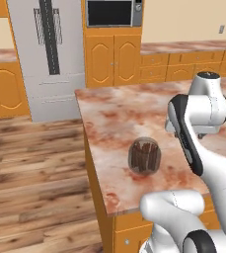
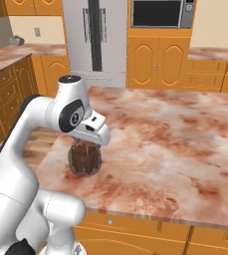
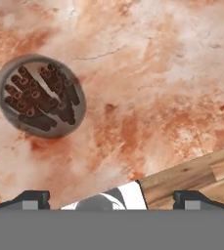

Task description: Pick the jar and pot and place them in the sink. Then turn on the water.

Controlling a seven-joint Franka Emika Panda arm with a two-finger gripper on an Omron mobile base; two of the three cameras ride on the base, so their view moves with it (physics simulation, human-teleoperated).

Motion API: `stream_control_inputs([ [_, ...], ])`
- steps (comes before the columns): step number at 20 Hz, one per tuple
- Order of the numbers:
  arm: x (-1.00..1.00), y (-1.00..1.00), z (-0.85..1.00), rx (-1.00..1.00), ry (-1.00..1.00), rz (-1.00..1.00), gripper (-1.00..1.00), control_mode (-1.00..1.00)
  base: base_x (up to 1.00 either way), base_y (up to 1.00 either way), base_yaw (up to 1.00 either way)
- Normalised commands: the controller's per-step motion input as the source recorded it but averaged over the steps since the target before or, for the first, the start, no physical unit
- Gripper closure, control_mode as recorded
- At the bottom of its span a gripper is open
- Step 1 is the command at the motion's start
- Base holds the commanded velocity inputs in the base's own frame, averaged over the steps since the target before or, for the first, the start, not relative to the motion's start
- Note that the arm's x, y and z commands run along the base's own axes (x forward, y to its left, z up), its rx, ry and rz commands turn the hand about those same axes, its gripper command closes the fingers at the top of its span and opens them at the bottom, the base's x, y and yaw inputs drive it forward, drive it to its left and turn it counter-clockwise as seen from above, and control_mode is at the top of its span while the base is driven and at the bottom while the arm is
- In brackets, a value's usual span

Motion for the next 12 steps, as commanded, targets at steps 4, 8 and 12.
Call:
stream_control_inputs([
  [4,0.42,0.14,-0.12,0.00,0.10,0.08,-1.00,-1.00,0.00,0.00,0.00],
  [8,0.36,0.29,-0.07,0.00,0.18,0.05,-1.00,-1.00,0.00,0.00,0.00],
  [12,0.33,0.14,-0.11,0.02,0.13,0.00,-1.00,-1.00,0.00,0.00,0.00],
])
